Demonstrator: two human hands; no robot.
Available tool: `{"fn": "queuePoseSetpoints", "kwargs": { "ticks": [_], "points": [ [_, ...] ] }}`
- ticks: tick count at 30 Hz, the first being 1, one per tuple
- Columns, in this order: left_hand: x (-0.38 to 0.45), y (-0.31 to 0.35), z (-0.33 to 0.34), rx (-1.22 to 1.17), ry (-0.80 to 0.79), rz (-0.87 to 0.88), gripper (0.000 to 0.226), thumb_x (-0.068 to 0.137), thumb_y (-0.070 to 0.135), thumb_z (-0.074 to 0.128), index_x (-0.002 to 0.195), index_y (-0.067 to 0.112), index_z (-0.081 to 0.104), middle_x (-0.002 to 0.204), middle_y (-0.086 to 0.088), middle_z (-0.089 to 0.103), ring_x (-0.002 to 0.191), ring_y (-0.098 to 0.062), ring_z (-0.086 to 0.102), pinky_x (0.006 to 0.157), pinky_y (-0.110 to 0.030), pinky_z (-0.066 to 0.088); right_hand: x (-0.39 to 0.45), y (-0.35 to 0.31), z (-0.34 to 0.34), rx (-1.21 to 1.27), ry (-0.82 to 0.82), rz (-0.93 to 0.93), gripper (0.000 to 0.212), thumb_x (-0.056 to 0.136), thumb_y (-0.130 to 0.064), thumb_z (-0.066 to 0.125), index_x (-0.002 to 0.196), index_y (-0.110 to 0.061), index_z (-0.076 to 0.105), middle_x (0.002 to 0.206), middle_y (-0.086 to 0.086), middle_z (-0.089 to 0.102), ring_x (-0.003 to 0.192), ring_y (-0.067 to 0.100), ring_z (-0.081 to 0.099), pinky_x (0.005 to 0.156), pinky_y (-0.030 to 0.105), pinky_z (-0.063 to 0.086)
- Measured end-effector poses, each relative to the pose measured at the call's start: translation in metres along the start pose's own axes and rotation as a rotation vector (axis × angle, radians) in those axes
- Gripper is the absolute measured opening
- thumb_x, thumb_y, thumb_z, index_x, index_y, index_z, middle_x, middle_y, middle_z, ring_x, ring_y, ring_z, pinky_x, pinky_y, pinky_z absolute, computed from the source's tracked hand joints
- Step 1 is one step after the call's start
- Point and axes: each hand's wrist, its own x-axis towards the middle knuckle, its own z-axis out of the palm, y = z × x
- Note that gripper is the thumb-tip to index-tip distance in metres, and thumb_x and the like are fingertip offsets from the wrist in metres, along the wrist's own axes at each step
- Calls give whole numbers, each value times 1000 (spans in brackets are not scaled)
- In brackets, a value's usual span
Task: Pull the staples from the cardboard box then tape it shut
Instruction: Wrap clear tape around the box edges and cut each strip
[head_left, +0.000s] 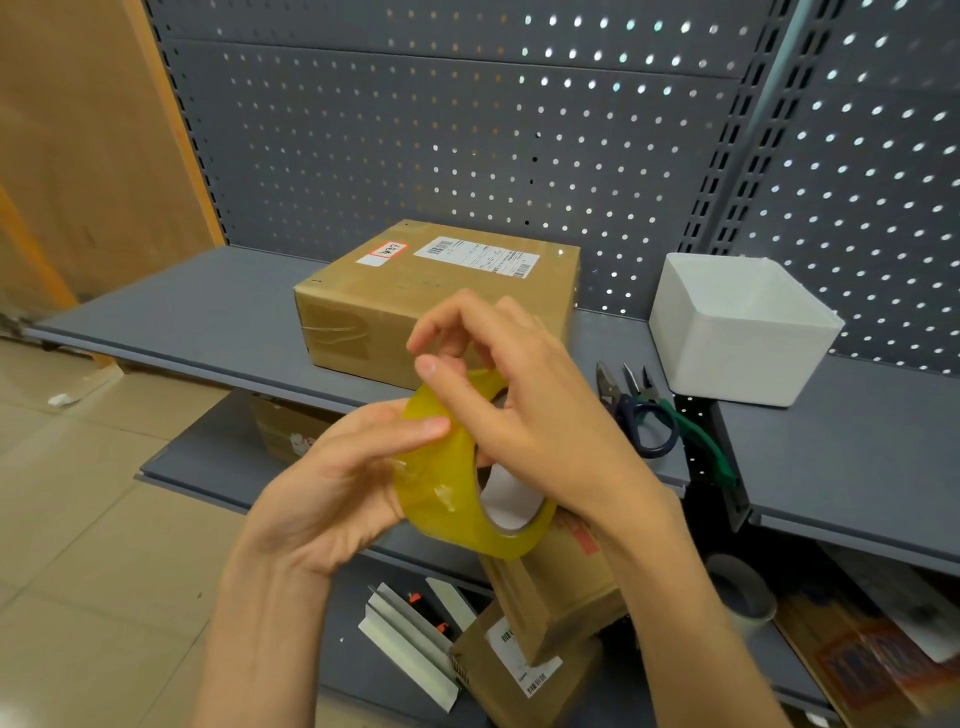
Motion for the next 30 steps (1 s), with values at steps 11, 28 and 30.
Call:
{"fn": "queuePoseSetpoints", "kwargs": {
  "ticks": [11,28,30],
  "points": [
    [0,0,2,-9,-8,-18,33,59,25,85,86,8,76,79,-10,73,70,-17,71,64,-26,57,-3,1,5,195,39,-16,3,88,-15,62,90,-13,61,74,-2,60,77,19,56,76,42,47],
    [1,1,4,-63,91,-7,49,49,22,90,90,0,75,77,-16,72,68,-20,72,58,-24,57,-1,5,9,397,142,98,8,87,-7,63,89,-15,64,54,-1,29,47,5,33,44,12,35],
    [2,2,5,-65,95,3,45,49,22,90,86,0,75,77,-16,72,68,-20,72,58,-25,57,1,4,6,395,107,114,9,87,-12,65,92,-19,64,60,6,42,52,6,45,43,15,40]
  ]
}}
